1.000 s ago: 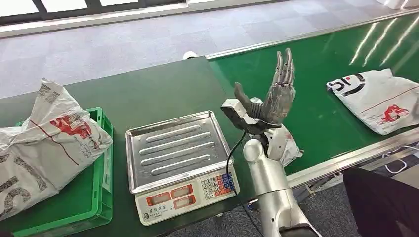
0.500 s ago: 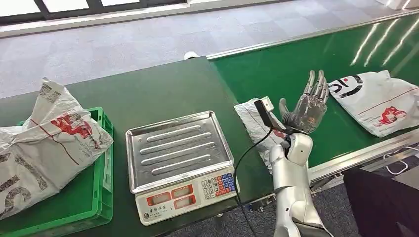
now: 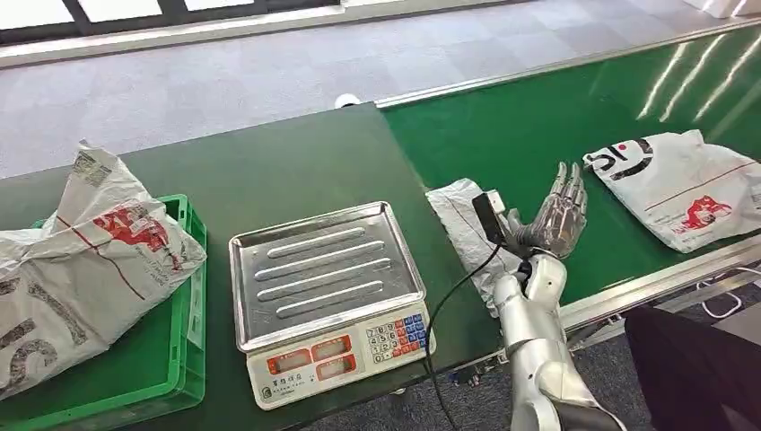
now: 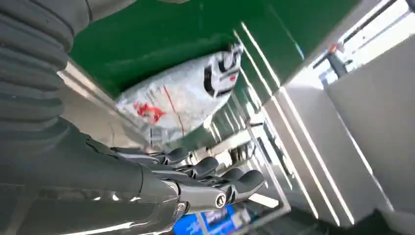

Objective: Moved the parcel from conveyor to table for the left to box.

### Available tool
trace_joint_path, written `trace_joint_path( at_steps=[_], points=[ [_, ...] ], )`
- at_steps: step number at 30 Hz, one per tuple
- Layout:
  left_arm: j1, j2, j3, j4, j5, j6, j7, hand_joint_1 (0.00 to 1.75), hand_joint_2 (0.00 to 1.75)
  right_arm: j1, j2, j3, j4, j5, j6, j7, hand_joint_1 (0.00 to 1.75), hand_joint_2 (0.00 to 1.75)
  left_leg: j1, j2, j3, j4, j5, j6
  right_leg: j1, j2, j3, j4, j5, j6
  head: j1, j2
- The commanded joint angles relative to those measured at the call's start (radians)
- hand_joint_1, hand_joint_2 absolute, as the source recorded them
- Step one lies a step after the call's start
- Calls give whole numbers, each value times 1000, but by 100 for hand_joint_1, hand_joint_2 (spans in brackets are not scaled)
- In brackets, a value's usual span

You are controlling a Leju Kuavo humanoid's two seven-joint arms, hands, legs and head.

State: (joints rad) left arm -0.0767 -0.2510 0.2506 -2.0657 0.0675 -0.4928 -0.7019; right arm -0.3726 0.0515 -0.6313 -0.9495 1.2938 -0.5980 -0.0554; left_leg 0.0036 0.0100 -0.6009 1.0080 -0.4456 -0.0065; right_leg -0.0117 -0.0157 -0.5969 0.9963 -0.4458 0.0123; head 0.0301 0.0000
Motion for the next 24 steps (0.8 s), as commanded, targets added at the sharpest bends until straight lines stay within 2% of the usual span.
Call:
trace_joint_path(
  at_steps=[1,5,7,9,11,15,19,20,21,24],
  points=[
    [62,-82,32,-12,-20,-21,4,0,175,-35,-32,65,155,-179,296,-74,0,175,0,3,4,-2,-1,0,0,4,3,-2,0,0,0,0],
    [75,-83,41,-21,-26,-27,4,0,175,-3,-12,84,128,-181,334,-55,0,175,0,2,4,-2,-1,0,0,4,3,-3,0,0,0,0],
    [73,-77,36,-19,-35,-35,4,0,175,16,-11,110,123,-203,439,-70,0,175,0,2,7,-4,-1,0,0,4,6,-5,0,0,0,0],
    [63,-53,3,-16,-65,-19,4,0,175,33,-18,143,145,-200,485,-72,0,175,0,2,8,-4,-2,0,0,5,7,-5,0,0,0,0],
    [61,-35,-27,-20,-82,-1,4,0,175,36,-22,151,165,-198,498,-67,0,175,1,0,3,-1,-1,0,1,2,3,-3,0,-1,0,0],
    [61,-11,-68,-22,-97,27,4,0,175,35,-33,160,206,-180,510,-41,0,175,1,0,4,-2,-1,0,1,2,4,-3,-1,-1,0,0],
    [46,14,-115,5,-105,51,4,0,175,44,-74,212,340,-58,561,115,0,175,1,-2,5,-3,0,0,1,0,6,-4,-1,-1,0,0],
    [40,17,-121,17,-107,59,4,0,175,48,-93,233,389,16,561,249,0,175,1,-1,6,-3,0,0,1,0,6,-4,-1,-1,0,0],
    [40,18,-126,22,-109,72,4,0,175,44,-104,240,428,57,545,316,0,175,2,-2,6,-2,-1,-1,2,0,5,-4,-1,-1,0,0],
    [40,18,-126,22,-109,72,4,0,175,44,-104,240,428,57,545,316,0,175,2,-2,10,-3,-3,1,1,0,10,-5,-3,0,0,0]
  ],
)
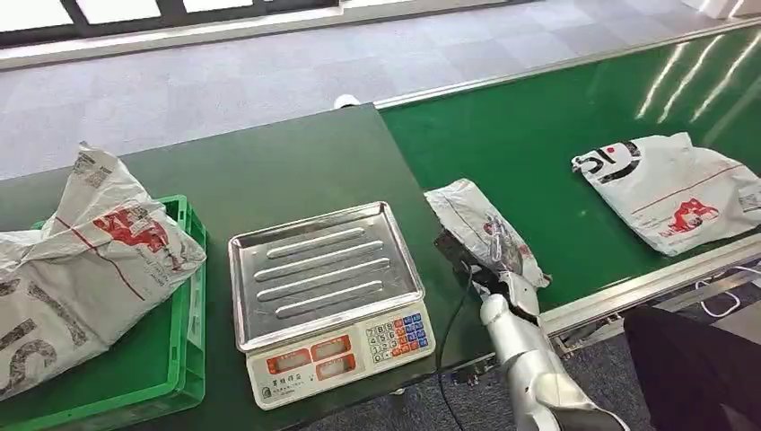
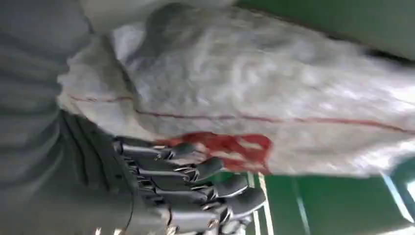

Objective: Moved the parcel from conveyor to table for the left to box.

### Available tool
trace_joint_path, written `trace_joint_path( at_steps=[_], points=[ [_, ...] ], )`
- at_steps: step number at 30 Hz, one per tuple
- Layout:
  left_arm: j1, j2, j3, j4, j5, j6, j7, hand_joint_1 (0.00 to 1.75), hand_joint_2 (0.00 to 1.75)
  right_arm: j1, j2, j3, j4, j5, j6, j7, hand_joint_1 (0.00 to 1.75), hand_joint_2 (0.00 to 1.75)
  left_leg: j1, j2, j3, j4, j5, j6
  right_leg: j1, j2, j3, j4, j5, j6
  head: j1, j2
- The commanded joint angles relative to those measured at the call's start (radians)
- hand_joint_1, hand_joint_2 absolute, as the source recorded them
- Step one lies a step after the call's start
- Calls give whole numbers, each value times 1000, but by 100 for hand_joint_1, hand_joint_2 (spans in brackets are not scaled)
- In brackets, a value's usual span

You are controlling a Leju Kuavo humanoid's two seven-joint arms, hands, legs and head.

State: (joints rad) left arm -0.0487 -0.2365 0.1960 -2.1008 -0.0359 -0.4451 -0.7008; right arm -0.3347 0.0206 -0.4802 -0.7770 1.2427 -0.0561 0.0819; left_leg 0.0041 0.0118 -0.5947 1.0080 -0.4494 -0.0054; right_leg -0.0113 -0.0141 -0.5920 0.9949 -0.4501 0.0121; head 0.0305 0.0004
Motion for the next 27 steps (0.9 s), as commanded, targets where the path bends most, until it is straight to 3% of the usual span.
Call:
trace_joint_path(
  at_steps=[1,5,7,20,22,27],
  points=[
    [12,4,-72,57,-6,24,3,0,175,6,-73,89,256,108,3,178,0,175,1,-4,5,-2,0,1,0,-3,7,-3,0,0,0,0],
    [12,4,-72,57,-6,24,3,0,175,6,-73,89,256,108,3,178,0,175,1,-2,17,-1,-4,2,0,-2,17,-4,-8,-3,0,0],
    [12,4,-72,57,-6,24,3,0,175,6,-73,89,256,108,3,178,0,175,1,-3,18,-1,-3,2,1,-3,20,-6,-10,1,0,0],
    [12,4,-72,57,-6,24,3,0,175,6,-73,89,256,108,3,178,0,175,1,-3,24,-1,-5,6,0,-2,28,-9,-6,0,0,0],
    [25,4,-78,49,-5,33,3,0,175,-2,-82,87,271,139,3,238,0,175,1,-4,24,-2,-5,6,0,-3,28,-10,-7,1,0,0],
    [42,5,-93,44,-7,43,3,0,175,-2,-67,76,248,152,-8,244,0,175,2,-2,29,0,-9,6,0,-2,34,-11,-9,2,0,0]
  ],
)
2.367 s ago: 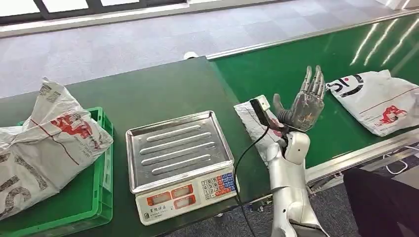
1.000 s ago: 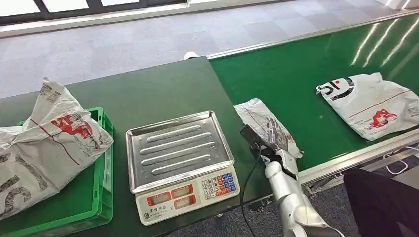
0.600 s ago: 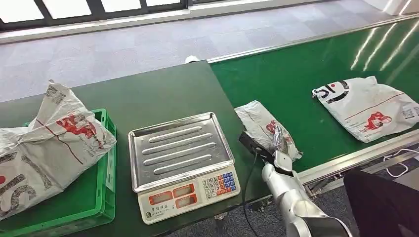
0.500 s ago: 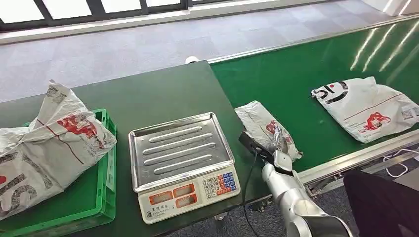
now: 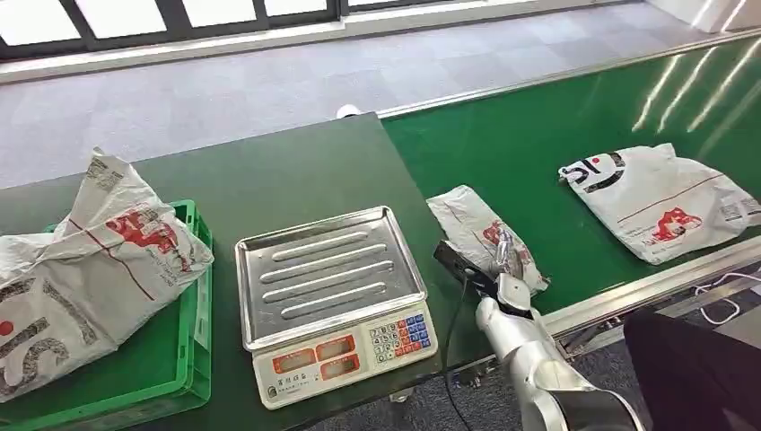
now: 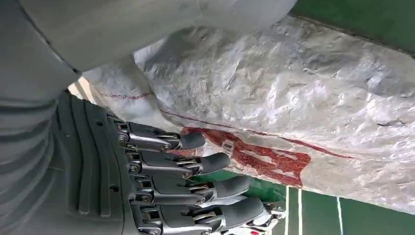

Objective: Moved the parcel from conveyor to table for the left to box.

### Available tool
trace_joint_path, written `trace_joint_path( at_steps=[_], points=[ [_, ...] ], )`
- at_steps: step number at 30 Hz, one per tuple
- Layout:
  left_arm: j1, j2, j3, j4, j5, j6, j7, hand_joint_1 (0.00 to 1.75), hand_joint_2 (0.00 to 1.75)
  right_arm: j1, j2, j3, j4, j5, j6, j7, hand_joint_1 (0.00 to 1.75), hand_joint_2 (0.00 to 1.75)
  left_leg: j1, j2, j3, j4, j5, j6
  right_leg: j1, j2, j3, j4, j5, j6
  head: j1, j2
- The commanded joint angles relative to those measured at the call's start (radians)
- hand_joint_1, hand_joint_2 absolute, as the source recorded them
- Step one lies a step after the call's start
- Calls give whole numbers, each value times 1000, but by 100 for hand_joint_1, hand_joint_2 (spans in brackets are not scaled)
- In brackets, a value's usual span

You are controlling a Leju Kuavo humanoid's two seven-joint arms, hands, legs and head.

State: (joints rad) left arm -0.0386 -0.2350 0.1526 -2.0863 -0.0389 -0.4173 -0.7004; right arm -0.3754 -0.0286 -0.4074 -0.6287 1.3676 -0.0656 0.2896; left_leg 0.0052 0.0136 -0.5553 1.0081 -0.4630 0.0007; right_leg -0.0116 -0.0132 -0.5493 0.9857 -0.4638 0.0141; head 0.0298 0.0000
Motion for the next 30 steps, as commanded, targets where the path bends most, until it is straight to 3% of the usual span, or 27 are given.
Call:
trace_joint_path(
  at_steps=[1,2,4,6,7,8,9,10,12,13,15,28,30],
  points=[
    [31,4,-49,31,-3,16,2,0,175,40,-16,1,92,29,-2,36,0,175,0,-7,-15,-1,7,0,0,-4,-12,-2,5,0,0,0],
    [30,8,-51,31,-3,21,2,0,175,48,-9,-6,61,36,0,34,0,175,0,-9,-18,-3,9,1,0,-6,-15,-4,6,2,0,0],
    [34,10,-53,25,-4,26,2,0,175,59,0,-11,17,53,5,34,0,175,0,-3,-6,2,1,3,-1,-2,-3,1,-2,5,0,0],
    [40,8,-53,18,-3,29,2,0,175,68,5,-15,-18,66,9,38,0,175,-1,-6,-12,0,4,3,-1,-4,-8,-2,0,5,1,0],
    [72,-15,-35,-19,12,38,2,0,175,153,221,-235,-395,-6,-368,-339,0,175,0,-4,-6,1,1,4,-1,-3,-3,-2,-1,5,1,0],
    [82,-27,-29,-19,22,5,2,0,175,155,321,-292,-871,-87,-633,-615,0,175,-1,-5,-12,-1,4,4,-1,-3,-8,-3,1,5,0,0],
    [76,-29,-30,-12,20,-1,2,0,175,163,354,-303,-964,-133,-633,-659,0,175,-2,3,-8,2,-1,3,-2,4,-7,1,-1,3,0,0],
    [64,-29,-37,-3,18,-6,2,0,175,169,378,-302,-1050,-195,-633,-705,0,175,-3,2,-6,2,-3,4,-4,3,-3,3,-2,3,0,0],
    [50,-30,-43,10,14,-4,2,0,175,168,378,-288,-1083,-213,-633,-709,0,175,-5,-5,-14,3,0,4,-5,-3,-9,6,4,10,7,0],
    [45,-26,-49,16,10,-1,2,0,175,167,378,-286,-1078,-195,-633,-711,0,175,-6,-9,-10,2,-2,3,-6,-7,-4,5,1,8,6,0],
    [43,-25,-45,10,5,6,2,0,175,159,378,-289,-1041,-165,-633,-694,0,175,-6,-15,-14,-1,3,1,-6,-12,-11,3,3,7,6,0],
    [46,-25,-31,4,3,2,2,0,175,136,378,-362,-992,-149,-633,-717,0,175,-2,-7,-17,-1,1,-2,-2,-3,-15,2,1,4,7,0],
    [58,-25,-31,-7,-5,10,2,0,175,134,378,-386,-923,1,-633,-565,0,175,-2,-7,-17,-1,1,-2,-2,-3,-15,1,2,4,7,0]
  ],
)
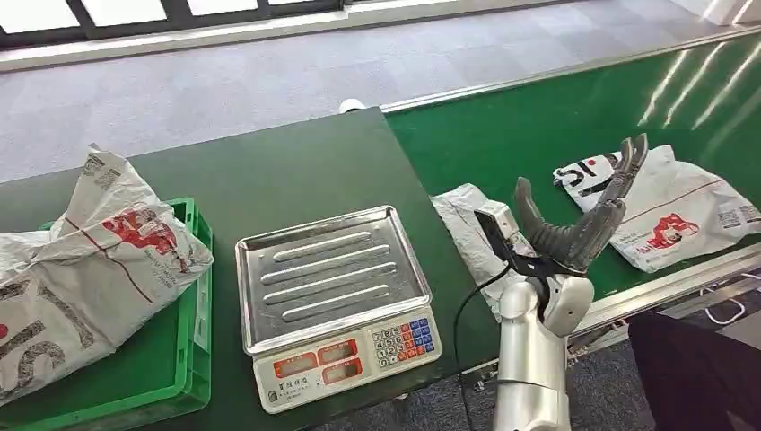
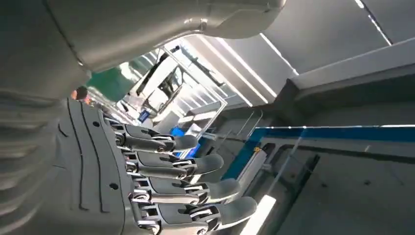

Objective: Moved the parcel from conveyor to table for the left to box.

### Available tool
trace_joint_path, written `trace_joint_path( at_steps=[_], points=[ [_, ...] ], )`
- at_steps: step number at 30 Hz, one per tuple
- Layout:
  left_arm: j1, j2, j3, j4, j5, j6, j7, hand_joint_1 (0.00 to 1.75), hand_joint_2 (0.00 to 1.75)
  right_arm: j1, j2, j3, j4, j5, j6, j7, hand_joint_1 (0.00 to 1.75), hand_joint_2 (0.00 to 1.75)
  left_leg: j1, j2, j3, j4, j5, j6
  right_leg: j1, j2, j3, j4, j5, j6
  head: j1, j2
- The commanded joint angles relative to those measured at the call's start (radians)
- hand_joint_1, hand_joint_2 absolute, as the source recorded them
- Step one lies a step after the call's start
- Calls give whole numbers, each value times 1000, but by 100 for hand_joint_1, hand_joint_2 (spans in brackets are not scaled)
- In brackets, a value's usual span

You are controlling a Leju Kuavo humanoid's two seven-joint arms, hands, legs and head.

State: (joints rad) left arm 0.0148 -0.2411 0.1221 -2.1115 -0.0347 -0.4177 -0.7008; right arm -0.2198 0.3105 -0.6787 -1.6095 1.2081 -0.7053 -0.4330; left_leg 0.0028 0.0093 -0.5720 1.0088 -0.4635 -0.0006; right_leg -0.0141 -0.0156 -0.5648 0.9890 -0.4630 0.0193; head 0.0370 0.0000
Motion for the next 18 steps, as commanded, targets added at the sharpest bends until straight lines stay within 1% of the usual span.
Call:
trace_joint_path(
  at_steps=[1,2,3,4,5,6,7,8,9,10,11,15,16,18],
  points=[
    [14,-15,-2,8,-12,22,3,0,175,-23,0,-93,156,355,56,367,0,175,1,-1,1,-2,1,0,1,0,1,-2,1,-1,0,0],
    [22,-12,0,0,-8,21,3,0,175,44,-125,50,207,363,159,618,0,175,1,-1,0,-2,1,0,1,1,1,-3,1,-1,0,0],
    [28,-9,3,-6,-10,20,3,0,175,79,-258,268,268,363,329,915,0,175,2,-1,2,-2,0,0,2,0,3,-4,1,0,0,0],
    [29,-8,5,-2,-8,13,3,0,175,79,-336,365,343,363,463,1100,0,175,2,-1,2,-3,1,0,2,1,3,-6,2,-1,0,0],
    [29,-9,5,-1,-10,11,3,0,175,76,-354,382,370,363,503,1131,0,175,1,2,1,-5,2,1,1,4,2,-7,4,0,0,0],
    [26,-6,1,6,-14,13,3,0,175,45,-330,336,455,363,566,1124,0,175,1,6,2,-2,0,1,1,7,1,-4,3,0,0,0],
    [26,-7,1,9,-13,13,3,0,175,47,-330,328,482,363,562,1125,0,175,1,5,1,-3,0,1,1,6,2,-4,3,0,0,0],
    [26,-7,1,9,-13,13,3,0,175,47,-330,328,482,363,562,1125,0,175,1,-2,-2,-1,0,1,1,0,3,-3,1,0,0,0],
    [26,-7,1,9,-13,13,3,0,175,47,-330,328,482,363,562,1125,0,175,0,-6,-3,-3,2,1,0,-4,3,-4,1,1,2,0],
    [25,-8,0,12,-15,15,3,0,175,39,-321,303,513,363,544,1110,0,175,1,-3,-3,-1,1,1,0,-3,0,-3,1,0,4,0],
    [27,-8,0,14,-16,16,3,0,175,36,-320,292,527,363,552,1107,0,175,0,0,-2,-2,0,0,0,2,-1,-3,2,0,3,0],
    [31,-7,7,13,-15,19,3,0,175,35,-318,267,549,363,546,1088,0,175,0,-4,-3,-3,1,1,0,-2,-1,-3,2,0,4,0],
    [31,-7,7,13,-15,19,3,0,175,35,-318,267,549,363,546,1088,0,175,0,-5,-3,-1,0,1,0,-3,-1,-2,1,1,3,0],
    [31,-7,7,13,-15,19,3,0,175,35,-318,267,549,363,546,1088,0,175,0,-3,-3,-2,0,0,0,-1,-1,-2,1,0,4,0]
  ],
)
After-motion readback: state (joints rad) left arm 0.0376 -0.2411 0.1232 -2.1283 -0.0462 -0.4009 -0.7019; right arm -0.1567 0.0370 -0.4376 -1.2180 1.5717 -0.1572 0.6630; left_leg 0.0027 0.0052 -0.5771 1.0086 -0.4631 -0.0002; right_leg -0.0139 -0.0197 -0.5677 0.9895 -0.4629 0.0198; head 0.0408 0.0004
